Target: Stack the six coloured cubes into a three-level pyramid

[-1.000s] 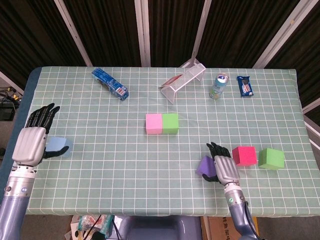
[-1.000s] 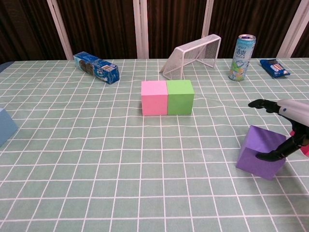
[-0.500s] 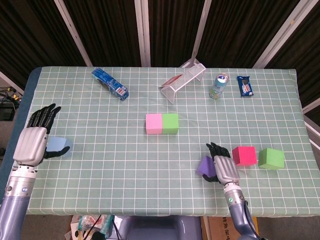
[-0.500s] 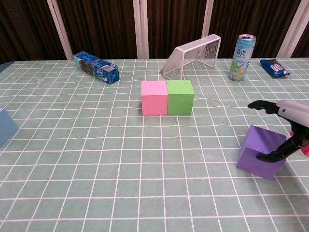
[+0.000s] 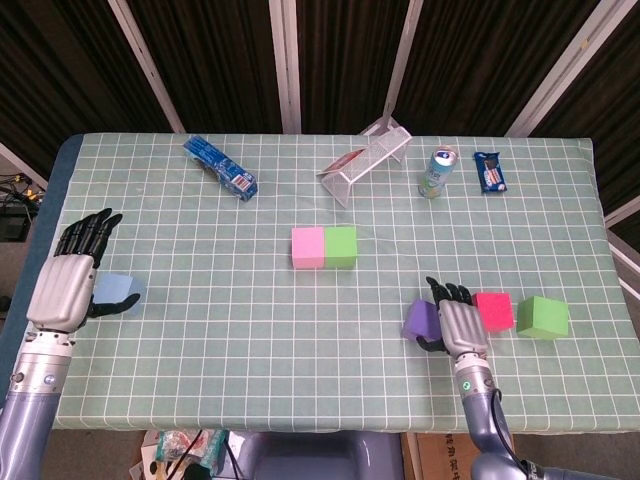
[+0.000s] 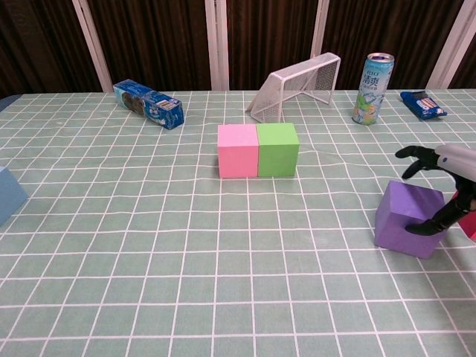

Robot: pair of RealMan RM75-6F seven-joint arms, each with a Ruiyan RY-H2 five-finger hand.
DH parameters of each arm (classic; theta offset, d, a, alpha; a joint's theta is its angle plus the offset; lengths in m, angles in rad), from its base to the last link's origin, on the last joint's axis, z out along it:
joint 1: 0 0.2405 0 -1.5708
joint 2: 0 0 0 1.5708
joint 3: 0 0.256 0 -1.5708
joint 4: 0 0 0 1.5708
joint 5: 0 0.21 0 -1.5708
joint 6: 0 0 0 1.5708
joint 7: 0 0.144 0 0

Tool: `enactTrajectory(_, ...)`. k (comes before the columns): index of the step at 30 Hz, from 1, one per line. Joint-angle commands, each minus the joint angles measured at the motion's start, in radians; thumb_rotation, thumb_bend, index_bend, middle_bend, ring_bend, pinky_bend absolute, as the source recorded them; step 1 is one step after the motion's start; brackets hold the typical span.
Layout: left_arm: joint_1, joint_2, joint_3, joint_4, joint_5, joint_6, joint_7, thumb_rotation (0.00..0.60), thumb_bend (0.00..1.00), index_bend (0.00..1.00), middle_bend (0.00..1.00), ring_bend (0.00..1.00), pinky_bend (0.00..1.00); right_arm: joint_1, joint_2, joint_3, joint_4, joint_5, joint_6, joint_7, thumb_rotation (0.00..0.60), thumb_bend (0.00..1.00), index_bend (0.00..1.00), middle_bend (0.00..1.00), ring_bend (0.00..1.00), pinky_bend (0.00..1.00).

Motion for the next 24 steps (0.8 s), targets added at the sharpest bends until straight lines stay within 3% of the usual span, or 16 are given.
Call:
enactTrajectory(1, 0.001, -0.003, -0.001, -0.001, 0.001, 0.0, 0.003, 0.6, 0.08, 0.0, 0.02, 0.0, 0.05, -0.003, 0.006, -0.005, 0.003, -0.016, -0.008, 0.026, 0.6, 0.24, 0.0, 0.45, 0.34, 0.0)
enactTrajectory(10, 0.005, -0.005, -0.01, -0.004, -0.001, -0.002, 0.003, 0.6, 0.08, 0.0, 0.03, 0.0, 0.05, 0.001, 0.012, -0.01, 0.026, -0.068, -0.013, 0.072, 0.6, 0.26, 0.01, 0.49, 0.38, 0.0)
enactTrajectory(17, 0.008, -0.004, -0.014, 0.0, -0.001, -0.005, 0.002, 0.6, 0.08, 0.0, 0.03, 0.0, 0.05, 0.054, 0.077, 0.048, 0.046, -0.113, -0.073, 0.105, 0.6, 0.26, 0.01, 0.49, 0.38, 0.0)
enactTrajectory(24, 0.007, -0.01, -0.019, 0.009, -0.007, -0.008, 0.012, 0.6, 0.08, 0.0, 0.03, 0.0, 0.05, 0.147, 0.159, 0.095, 0.121, -0.179, -0.218, 0.149, 0.6, 0.26, 0.01, 0.49, 0.38, 0.0)
